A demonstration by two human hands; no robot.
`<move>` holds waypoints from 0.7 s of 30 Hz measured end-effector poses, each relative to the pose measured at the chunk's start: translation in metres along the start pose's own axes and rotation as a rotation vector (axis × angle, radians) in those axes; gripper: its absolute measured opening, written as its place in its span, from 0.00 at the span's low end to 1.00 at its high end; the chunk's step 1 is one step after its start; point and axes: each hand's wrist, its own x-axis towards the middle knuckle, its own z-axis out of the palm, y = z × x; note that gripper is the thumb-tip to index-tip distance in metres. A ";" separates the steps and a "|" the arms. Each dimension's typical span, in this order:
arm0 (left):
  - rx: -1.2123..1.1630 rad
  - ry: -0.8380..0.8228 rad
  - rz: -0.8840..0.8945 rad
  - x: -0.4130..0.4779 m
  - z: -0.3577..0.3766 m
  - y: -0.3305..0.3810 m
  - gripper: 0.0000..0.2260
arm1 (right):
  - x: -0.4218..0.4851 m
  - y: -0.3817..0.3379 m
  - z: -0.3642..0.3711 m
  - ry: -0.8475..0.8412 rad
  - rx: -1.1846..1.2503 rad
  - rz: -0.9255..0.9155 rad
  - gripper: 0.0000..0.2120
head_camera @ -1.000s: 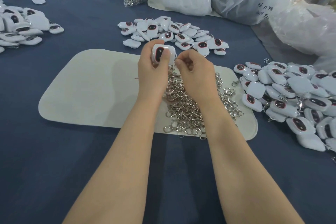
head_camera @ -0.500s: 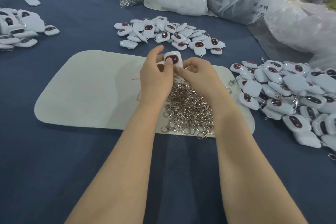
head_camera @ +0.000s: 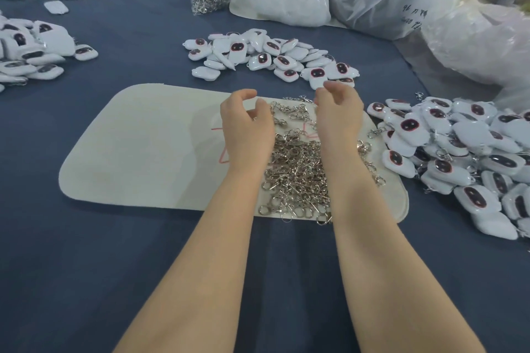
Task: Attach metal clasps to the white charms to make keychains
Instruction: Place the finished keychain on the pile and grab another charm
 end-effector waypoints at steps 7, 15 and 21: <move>0.004 0.087 0.030 -0.002 0.005 -0.003 0.09 | 0.044 0.001 0.033 -0.088 -0.642 -0.137 0.19; -0.030 0.115 0.045 -0.001 0.008 -0.008 0.09 | 0.068 0.010 0.057 -0.023 -0.666 -0.028 0.23; -0.037 0.110 0.048 -0.002 0.010 -0.008 0.09 | 0.075 0.012 0.057 -0.114 -0.851 0.002 0.20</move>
